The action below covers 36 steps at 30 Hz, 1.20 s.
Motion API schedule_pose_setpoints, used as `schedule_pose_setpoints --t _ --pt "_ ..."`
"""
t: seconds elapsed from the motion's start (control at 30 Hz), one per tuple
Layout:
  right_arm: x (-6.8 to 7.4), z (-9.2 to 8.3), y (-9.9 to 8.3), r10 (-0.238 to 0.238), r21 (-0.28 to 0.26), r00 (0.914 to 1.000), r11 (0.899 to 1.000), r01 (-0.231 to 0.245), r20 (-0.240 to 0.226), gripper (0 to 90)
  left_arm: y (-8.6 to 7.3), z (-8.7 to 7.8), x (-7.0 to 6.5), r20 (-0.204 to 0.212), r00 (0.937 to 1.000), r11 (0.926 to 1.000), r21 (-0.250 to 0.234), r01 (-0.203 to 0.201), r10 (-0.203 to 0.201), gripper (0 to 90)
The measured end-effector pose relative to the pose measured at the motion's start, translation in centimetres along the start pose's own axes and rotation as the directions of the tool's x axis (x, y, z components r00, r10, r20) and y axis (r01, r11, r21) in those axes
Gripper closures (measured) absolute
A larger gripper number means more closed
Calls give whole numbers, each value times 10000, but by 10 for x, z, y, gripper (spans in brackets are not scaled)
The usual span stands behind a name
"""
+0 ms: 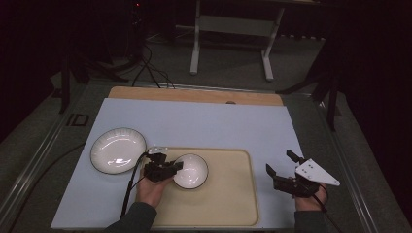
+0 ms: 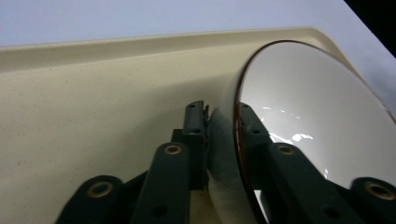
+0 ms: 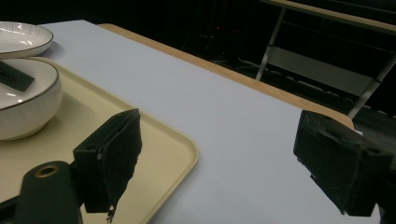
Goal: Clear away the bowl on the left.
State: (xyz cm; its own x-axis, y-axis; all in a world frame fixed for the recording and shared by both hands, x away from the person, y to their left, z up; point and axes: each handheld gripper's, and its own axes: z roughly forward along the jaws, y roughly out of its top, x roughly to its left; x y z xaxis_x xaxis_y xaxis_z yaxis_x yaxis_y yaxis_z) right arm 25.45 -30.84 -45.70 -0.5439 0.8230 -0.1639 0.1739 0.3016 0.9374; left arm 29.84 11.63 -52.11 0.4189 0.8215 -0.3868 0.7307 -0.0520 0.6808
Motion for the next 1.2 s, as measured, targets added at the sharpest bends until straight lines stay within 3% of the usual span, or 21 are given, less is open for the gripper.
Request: schedule_pose_setpoints --t 0.27,0.6,0.8,1.0,1.2 --pt "0 0 0 4 -14 10000 10000 -4 -3 148 4 -11 5 287 9996 9977 -675 96 -77 585" --pt "0 0 0 -23 -18 10000 10000 23 0 148 11 -28 6 -255 9997 9925 -1218 -57 27 408" --pt "0 0 0 -25 -29 10000 10000 25 6 148 13 -39 8 -396 9992 9888 -1492 16 -76 386" --pt "0 -1 0 -22 -33 10000 10000 22 1 148 19 -56 9 -791 9966 9818 -1864 -359 215 384" --pt "0 -1 0 -28 -28 10000 10000 28 1 148 23 -71 16 -759 9971 9728 -2313 -129 -48 380"
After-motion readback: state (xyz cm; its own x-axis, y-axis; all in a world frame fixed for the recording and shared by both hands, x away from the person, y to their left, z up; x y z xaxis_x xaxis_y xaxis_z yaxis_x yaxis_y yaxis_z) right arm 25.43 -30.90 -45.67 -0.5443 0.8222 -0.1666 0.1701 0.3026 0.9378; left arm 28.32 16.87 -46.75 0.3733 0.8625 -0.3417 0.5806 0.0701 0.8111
